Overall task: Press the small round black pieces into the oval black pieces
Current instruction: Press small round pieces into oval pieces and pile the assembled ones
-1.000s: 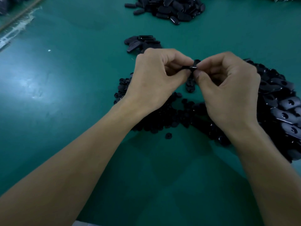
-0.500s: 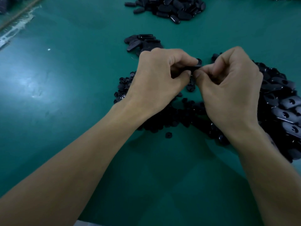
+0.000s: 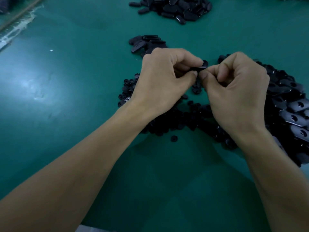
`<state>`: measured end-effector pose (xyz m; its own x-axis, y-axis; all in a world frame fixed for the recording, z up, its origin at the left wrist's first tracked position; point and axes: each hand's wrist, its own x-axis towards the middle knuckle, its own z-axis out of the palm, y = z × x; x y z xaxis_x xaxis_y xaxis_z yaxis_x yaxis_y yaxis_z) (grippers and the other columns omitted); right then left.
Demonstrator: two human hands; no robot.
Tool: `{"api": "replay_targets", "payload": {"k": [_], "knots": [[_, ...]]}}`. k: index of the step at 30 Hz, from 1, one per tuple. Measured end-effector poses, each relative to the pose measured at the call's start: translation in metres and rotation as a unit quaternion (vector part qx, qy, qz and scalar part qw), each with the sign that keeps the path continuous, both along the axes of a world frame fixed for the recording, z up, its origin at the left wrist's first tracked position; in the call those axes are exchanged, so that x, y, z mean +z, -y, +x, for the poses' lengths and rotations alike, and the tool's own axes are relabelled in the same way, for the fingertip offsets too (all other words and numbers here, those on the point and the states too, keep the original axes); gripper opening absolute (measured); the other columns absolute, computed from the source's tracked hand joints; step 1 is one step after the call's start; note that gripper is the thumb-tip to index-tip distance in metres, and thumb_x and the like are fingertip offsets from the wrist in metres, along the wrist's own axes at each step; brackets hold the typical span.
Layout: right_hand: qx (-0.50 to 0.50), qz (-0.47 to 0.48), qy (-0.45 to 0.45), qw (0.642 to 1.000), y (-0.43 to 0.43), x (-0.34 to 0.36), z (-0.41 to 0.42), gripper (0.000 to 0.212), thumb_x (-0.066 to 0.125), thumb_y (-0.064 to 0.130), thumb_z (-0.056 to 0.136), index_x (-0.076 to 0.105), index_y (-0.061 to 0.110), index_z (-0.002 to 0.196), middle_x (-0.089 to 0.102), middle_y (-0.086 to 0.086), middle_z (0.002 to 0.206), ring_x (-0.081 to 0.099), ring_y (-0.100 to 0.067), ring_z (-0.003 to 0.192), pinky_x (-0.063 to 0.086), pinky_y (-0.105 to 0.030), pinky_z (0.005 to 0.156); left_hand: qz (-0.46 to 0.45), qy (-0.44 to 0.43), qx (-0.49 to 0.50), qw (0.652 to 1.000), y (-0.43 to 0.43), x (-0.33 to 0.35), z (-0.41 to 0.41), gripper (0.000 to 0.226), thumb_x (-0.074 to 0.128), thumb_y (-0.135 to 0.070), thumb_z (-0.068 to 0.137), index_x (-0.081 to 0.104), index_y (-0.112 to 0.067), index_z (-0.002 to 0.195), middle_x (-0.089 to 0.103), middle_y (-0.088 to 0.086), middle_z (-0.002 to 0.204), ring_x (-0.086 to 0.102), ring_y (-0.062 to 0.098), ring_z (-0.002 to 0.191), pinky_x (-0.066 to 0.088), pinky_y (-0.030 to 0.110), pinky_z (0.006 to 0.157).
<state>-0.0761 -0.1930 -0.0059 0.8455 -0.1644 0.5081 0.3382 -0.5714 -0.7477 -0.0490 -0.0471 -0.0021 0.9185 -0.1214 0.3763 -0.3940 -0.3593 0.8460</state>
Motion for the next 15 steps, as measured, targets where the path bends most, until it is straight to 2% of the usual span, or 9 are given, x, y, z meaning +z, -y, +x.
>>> {"api": "replay_targets", "payload": {"k": [3,6,8,11,14,15], "knots": [[0.006,0.032,-0.020,0.999,0.001,0.000,0.000,0.046,0.072,0.006,0.083,0.036,0.028,0.065,0.065,0.013,0.067,0.072,-0.009,0.076,0.059,-0.037,0.072,0.003,0.000,-0.003,1.000,-0.001,-0.001,0.000,0.019,0.073,-0.003,0.085,0.079,-0.015,0.098,0.074,-0.014,0.084,0.072,-0.001,0.078,0.056,0.016,0.076],[-0.013,0.018,-0.016,1.000,-0.002,-0.001,-0.003,0.045,0.074,0.007,0.084,0.037,0.023,0.064,0.068,0.006,0.069,0.072,-0.002,0.076,0.058,-0.026,0.070,0.018,0.017,0.004,1.000,0.000,-0.002,-0.001,0.021,0.071,-0.001,0.085,0.079,-0.014,0.099,0.075,-0.011,0.086,0.071,0.000,0.077,0.056,0.014,0.075],[-0.032,-0.013,-0.007,0.999,-0.004,-0.001,-0.005,0.045,0.074,0.009,0.085,0.038,0.023,0.063,0.068,-0.001,0.070,0.071,-0.006,0.076,0.056,-0.025,0.067,0.039,0.034,0.009,0.999,0.001,-0.002,-0.002,0.022,0.069,-0.001,0.085,0.078,-0.012,0.101,0.074,-0.012,0.085,0.070,-0.002,0.078,0.055,0.013,0.075],[-0.044,-0.057,0.000,0.997,-0.006,0.001,-0.006,0.045,0.072,0.010,0.088,0.040,0.029,0.062,0.058,0.014,0.065,0.069,-0.007,0.073,0.054,-0.031,0.065,0.064,0.063,0.020,0.996,0.001,-0.002,-0.002,0.021,0.069,-0.003,0.085,0.079,-0.011,0.102,0.073,-0.011,0.085,0.070,-0.002,0.079,0.057,0.020,0.079],[-0.041,-0.081,0.009,0.996,-0.010,0.004,-0.009,0.044,0.068,0.007,0.088,0.040,0.030,0.063,0.048,0.017,0.057,0.057,-0.005,0.061,0.041,-0.013,0.054,0.057,0.061,0.027,0.996,0.001,-0.003,-0.002,0.018,0.071,-0.006,0.086,0.078,-0.012,0.101,0.076,-0.008,0.088,0.071,0.001,0.081,0.059,0.027,0.081],[-0.038,-0.082,0.011,0.996,-0.011,0.005,-0.009,0.044,0.067,0.007,0.088,0.040,0.030,0.063,0.046,0.018,0.056,0.054,-0.006,0.058,0.038,-0.012,0.051,0.056,0.061,0.030,0.996,0.001,-0.003,-0.001,0.018,0.071,-0.007,0.086,0.078,-0.012,0.101,0.076,-0.007,0.089,0.071,0.002,0.081,0.059,0.028,0.080]]}}
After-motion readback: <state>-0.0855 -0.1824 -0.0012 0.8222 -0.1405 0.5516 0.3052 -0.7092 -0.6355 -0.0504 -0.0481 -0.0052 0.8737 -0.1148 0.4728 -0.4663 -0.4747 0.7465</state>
